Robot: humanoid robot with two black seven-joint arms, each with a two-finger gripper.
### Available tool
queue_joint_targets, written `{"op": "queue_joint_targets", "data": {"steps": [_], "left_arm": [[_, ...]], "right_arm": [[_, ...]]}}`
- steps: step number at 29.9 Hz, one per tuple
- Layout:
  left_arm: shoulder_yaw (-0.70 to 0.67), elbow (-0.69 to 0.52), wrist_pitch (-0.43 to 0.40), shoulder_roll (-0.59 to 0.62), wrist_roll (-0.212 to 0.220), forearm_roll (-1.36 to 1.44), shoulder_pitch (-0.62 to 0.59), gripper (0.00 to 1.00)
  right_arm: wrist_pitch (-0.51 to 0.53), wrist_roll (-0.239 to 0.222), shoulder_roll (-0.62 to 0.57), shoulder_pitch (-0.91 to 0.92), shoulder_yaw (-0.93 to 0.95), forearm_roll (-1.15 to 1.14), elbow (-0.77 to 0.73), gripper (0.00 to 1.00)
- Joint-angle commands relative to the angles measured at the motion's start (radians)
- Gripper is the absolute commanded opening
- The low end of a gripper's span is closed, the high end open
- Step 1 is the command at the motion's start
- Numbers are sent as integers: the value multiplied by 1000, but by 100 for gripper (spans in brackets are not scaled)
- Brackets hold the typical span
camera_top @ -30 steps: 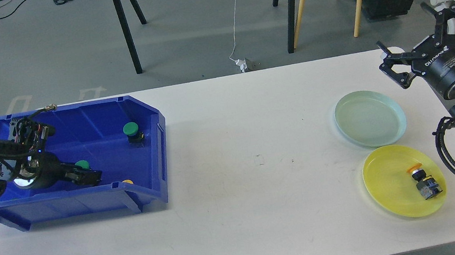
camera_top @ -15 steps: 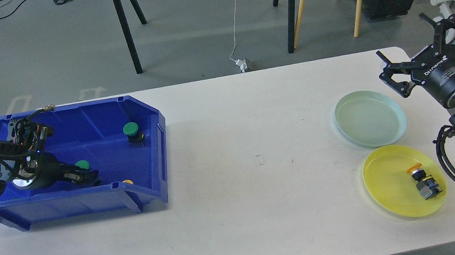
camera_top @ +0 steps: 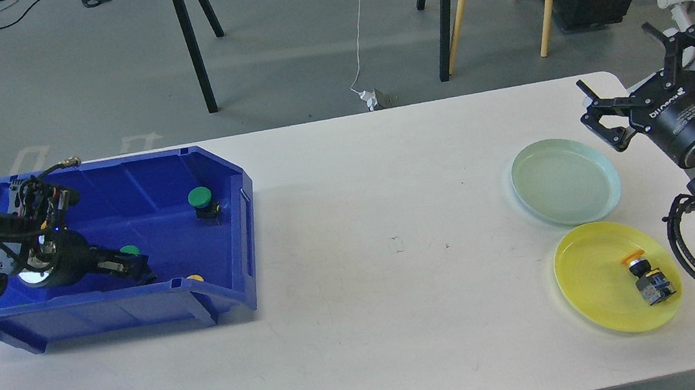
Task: Pass button and place on color plate
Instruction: 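Reach the left gripper into the bin and grasp a green-capped button, then lift the green-capped button and extend it toward the right gripper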
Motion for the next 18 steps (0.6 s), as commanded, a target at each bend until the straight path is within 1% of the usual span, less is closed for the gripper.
{"op": "queue_joint_targets", "data": {"steps": [1, 3, 5, 8, 11, 13, 16, 18], "left_arm": [[-9, -12, 0, 1, 0, -8, -33, 2], [-15, -41, 0, 5, 0, -63, -70, 1], [-27, -98, 0, 18, 0, -173, -95, 1], [-90, -199, 0, 56, 0, -418, -115, 1], [-148, -294, 0, 41, 0, -621, -109, 1], [-173, -339, 0, -19, 0, -710, -104, 1], [-220, -336, 0, -163, 0, -769, -92, 1], [-269, -317, 0, -261, 0, -778, -61, 1]], "right_arm": [[1, 0, 1, -1, 0, -3, 0, 100], [1, 0, 0, 1, -1, -9, 0, 100], [3, 0, -2, 4, -5, -35, 0, 100], [1, 0, -26, 17, -8, -156, 0, 100], [4, -3, -83, 24, -15, -289, 1, 100], [12, -5, -121, 56, -64, -365, 8, 100], [64, -6, -169, 138, -185, -396, 23, 100], [104, -6, -192, 209, -273, -396, 23, 100]]}}
